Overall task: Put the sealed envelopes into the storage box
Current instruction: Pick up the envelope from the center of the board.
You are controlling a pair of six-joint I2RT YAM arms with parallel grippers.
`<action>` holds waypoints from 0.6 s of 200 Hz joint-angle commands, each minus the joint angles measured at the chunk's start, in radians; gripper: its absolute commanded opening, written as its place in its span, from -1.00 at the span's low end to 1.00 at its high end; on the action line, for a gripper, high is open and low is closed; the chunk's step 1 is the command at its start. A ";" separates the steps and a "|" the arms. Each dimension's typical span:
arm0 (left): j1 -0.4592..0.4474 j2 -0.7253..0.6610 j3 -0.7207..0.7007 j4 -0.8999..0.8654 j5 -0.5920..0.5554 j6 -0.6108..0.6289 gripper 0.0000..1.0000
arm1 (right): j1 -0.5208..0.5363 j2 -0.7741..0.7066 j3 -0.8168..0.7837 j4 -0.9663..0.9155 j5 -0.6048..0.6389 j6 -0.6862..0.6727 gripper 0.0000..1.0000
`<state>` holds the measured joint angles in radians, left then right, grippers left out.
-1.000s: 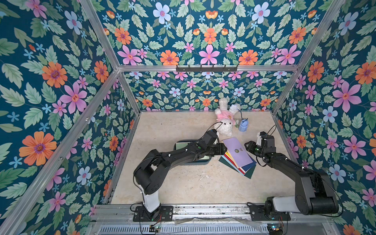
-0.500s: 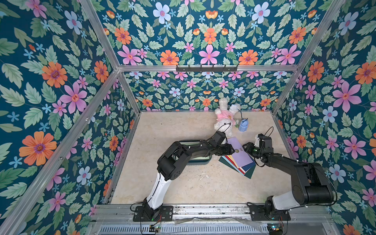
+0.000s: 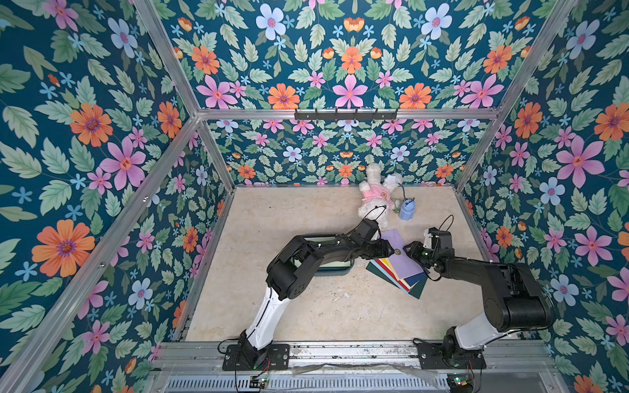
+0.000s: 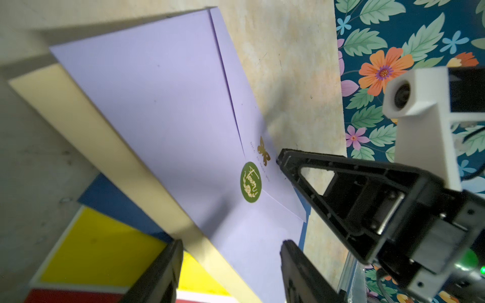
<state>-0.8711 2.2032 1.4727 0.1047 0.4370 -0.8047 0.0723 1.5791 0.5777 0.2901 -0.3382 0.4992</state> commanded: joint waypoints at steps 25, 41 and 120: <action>0.000 0.006 0.016 0.024 0.001 0.002 0.30 | 0.002 0.036 -0.003 -0.006 -0.061 0.022 -0.10; 0.000 0.015 0.022 0.029 0.008 -0.004 0.29 | 0.002 0.045 -0.001 -0.005 -0.079 0.024 -0.12; 0.000 0.029 0.035 0.052 0.008 -0.019 0.26 | 0.003 0.064 0.010 0.000 -0.171 0.042 -0.21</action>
<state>-0.8703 2.2276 1.5021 0.1093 0.4366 -0.8127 0.0715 1.6344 0.5884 0.3611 -0.4484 0.5255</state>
